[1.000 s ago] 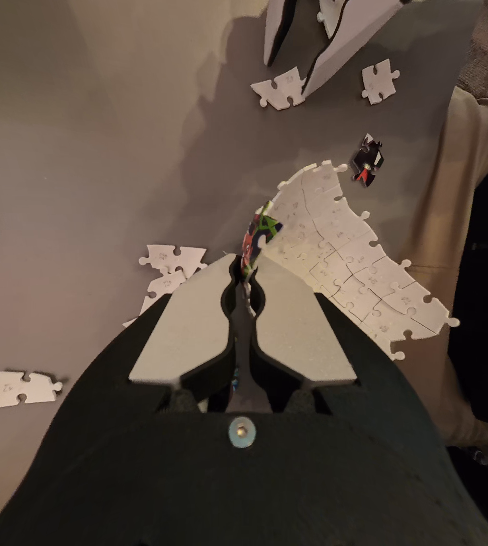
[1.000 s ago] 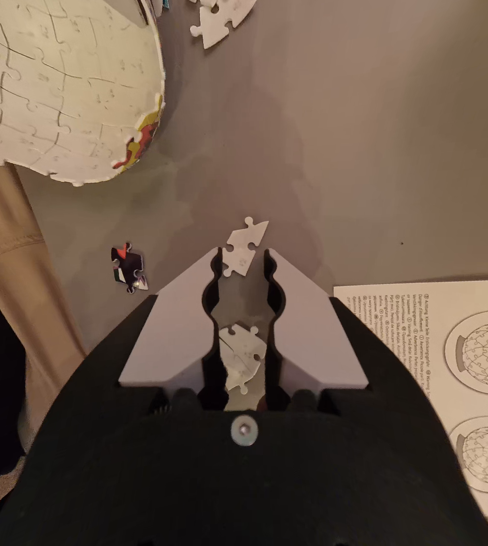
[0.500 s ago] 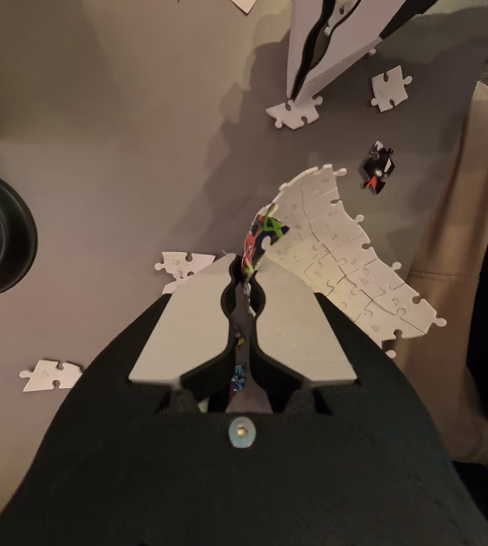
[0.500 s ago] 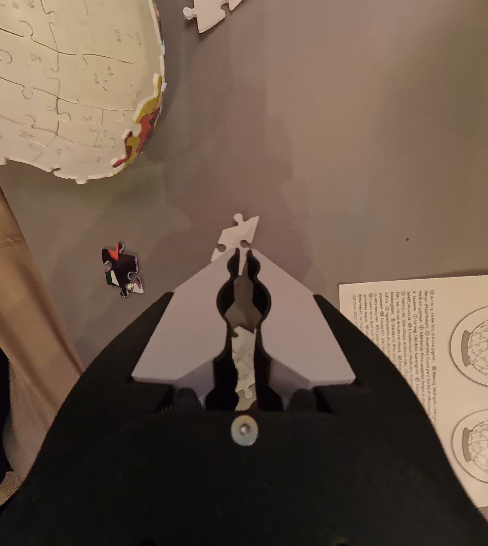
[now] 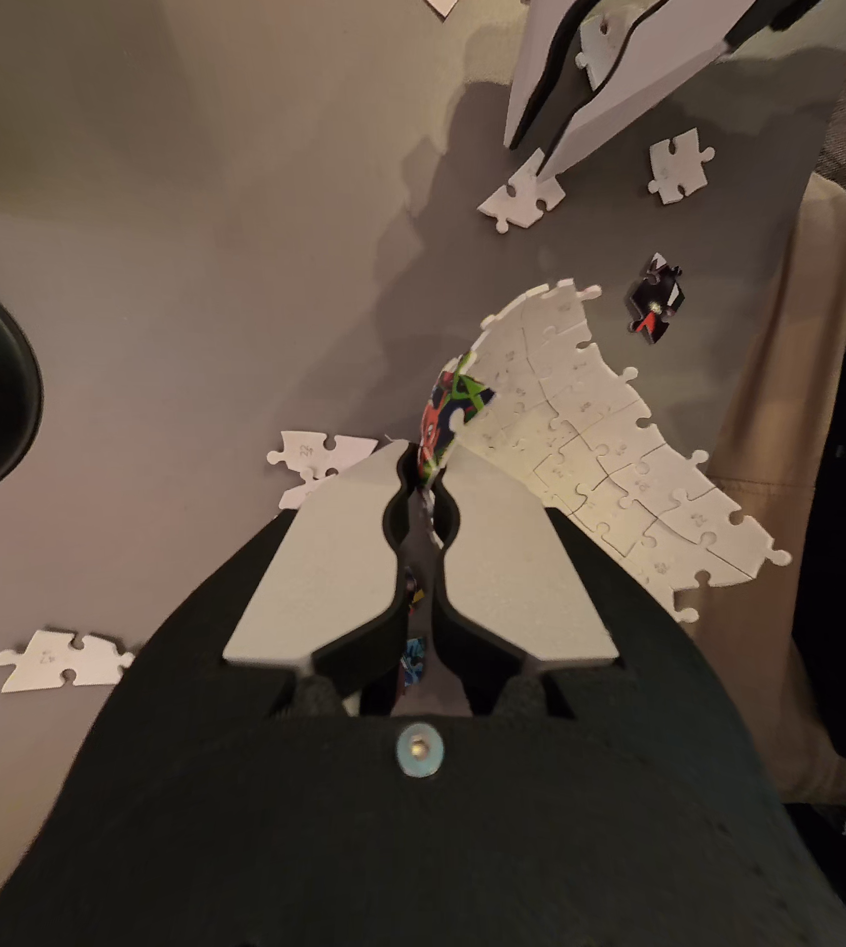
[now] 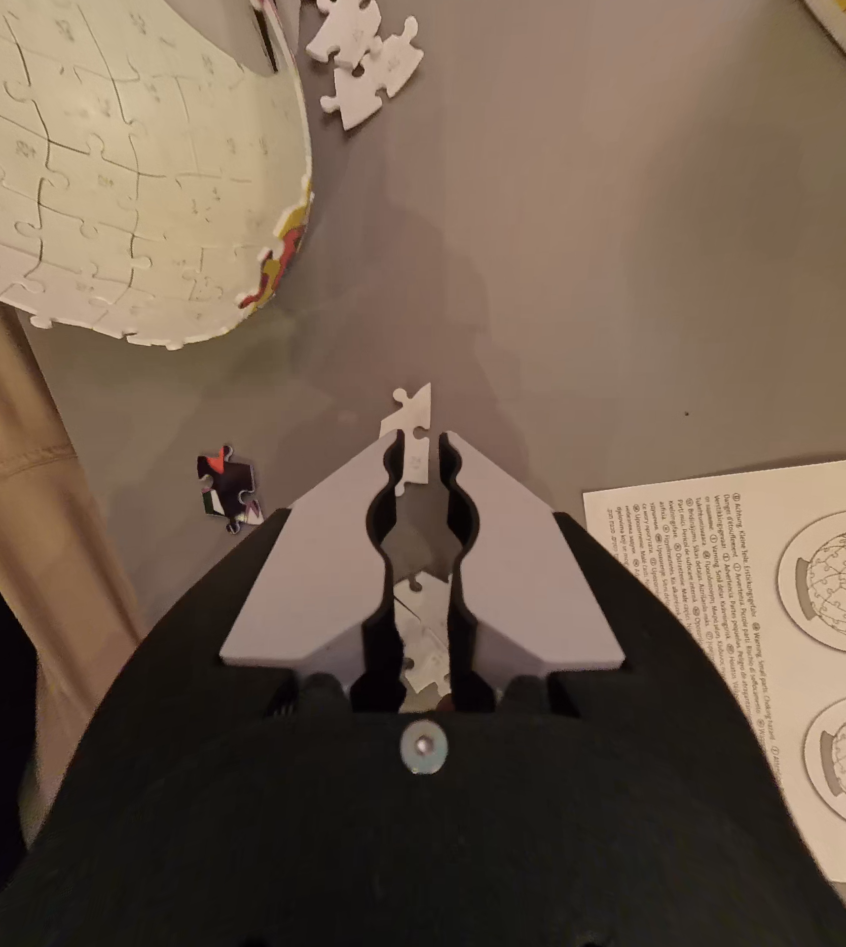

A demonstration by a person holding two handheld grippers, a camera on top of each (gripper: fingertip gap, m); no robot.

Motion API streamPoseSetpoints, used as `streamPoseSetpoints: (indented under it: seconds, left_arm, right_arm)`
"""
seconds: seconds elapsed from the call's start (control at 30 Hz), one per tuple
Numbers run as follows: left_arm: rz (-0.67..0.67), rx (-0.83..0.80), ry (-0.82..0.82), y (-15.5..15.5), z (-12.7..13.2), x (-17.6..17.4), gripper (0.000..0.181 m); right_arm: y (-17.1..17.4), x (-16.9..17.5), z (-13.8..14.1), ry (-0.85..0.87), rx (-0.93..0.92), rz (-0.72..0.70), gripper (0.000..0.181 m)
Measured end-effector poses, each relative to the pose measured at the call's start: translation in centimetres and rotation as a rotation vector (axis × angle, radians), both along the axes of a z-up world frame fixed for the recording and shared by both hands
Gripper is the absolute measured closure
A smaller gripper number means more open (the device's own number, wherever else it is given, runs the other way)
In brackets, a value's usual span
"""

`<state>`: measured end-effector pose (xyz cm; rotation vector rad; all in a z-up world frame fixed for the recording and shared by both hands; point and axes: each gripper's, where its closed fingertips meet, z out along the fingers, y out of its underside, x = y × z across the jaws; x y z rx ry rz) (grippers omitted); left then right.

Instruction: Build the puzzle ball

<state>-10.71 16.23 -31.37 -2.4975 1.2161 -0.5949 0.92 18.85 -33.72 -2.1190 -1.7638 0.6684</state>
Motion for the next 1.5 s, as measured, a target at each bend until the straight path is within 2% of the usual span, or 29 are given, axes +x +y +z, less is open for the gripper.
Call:
streamPoseSetpoints:
  seconds: [0.57,0.83,1.1,1.23,1.4,1.5]
  left_arm:
    - [-0.008,0.021,-0.096,0.3,0.9,0.0,0.173]
    - [0.012,0.057,-0.127,0.5,2.7,-0.9,0.167]
    - [0.06,0.123,-0.118,0.6,5.6,-2.9,0.165]
    - [0.07,0.119,-0.09,-0.6,6.4,-4.1,0.163]
    - [0.048,0.016,0.005,-4.4,5.2,-5.3,0.15]
    - [0.114,0.011,-0.008,-5.7,5.0,-5.8,0.146]
  right_arm:
    - [0.1,-0.5,1.1,0.076,-0.008,-0.018,0.162]
    - [0.3,-0.3,1.1,0.085,-0.01,-0.021,0.159]
    - [0.6,0.0,1.1,0.083,-0.002,-0.014,0.155]
    - [0.8,0.1,1.0,0.071,0.008,-0.008,0.155]
    - [1.1,0.3,0.6,0.041,0.016,0.0,0.153]
    - [1.1,0.2,0.6,0.041,0.011,0.01,0.153]
